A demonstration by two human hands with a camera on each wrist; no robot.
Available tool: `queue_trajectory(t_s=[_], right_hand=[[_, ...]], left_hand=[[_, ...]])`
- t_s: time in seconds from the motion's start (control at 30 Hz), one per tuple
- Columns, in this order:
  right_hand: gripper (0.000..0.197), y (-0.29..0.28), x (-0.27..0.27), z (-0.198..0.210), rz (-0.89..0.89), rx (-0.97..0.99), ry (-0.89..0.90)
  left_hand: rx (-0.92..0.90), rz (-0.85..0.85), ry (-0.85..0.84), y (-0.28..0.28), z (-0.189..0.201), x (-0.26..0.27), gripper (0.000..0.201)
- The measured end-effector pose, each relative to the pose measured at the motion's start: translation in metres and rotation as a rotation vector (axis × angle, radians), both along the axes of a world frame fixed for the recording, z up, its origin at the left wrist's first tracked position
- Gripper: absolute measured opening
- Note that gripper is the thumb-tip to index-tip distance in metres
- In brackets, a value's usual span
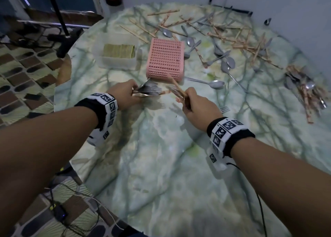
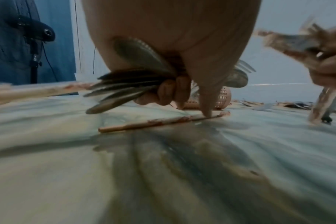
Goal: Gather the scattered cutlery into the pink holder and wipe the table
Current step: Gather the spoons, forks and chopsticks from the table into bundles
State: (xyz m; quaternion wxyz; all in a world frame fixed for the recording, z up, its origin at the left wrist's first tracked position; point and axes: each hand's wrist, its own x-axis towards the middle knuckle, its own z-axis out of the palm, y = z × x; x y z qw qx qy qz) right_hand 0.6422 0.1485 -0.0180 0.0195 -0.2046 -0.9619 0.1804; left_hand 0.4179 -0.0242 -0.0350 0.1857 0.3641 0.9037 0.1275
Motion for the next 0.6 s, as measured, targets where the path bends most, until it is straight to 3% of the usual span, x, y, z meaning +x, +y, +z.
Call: queue_trajectory(t_s=[0.13,0.27,0.37,0.43,0.6], right_hand=[[0.027,0.004,0.006,-0.002,-0.204,-0.204,0.197],[0.018,0.005,0.007,0.001,-0.354,-0.344,0.346],[0.015,0.003,0.006,0.012,-0.408,-0.392,0.455],[0.021,0.003,0.005,0.018,-0.451,-0.448,0.509],[0.033,0.004,0.010,0.025,-0.536,-0.551,0.607]], left_hand=[[-0.117,-0.030,0.026,0.009,-0.008,-0.001,0.036],[-0.151,-0.083,0.017,0.013,-0.003,0.004,0.041],[-0.187,-0.165,0.033,0.015,0.002,0.010,0.026],[-0.141,-0.203,0.026,0.019,0.004,0.016,0.017],[0.052,-0.225,-0.014,0.037,0.015,0.037,0.017]])
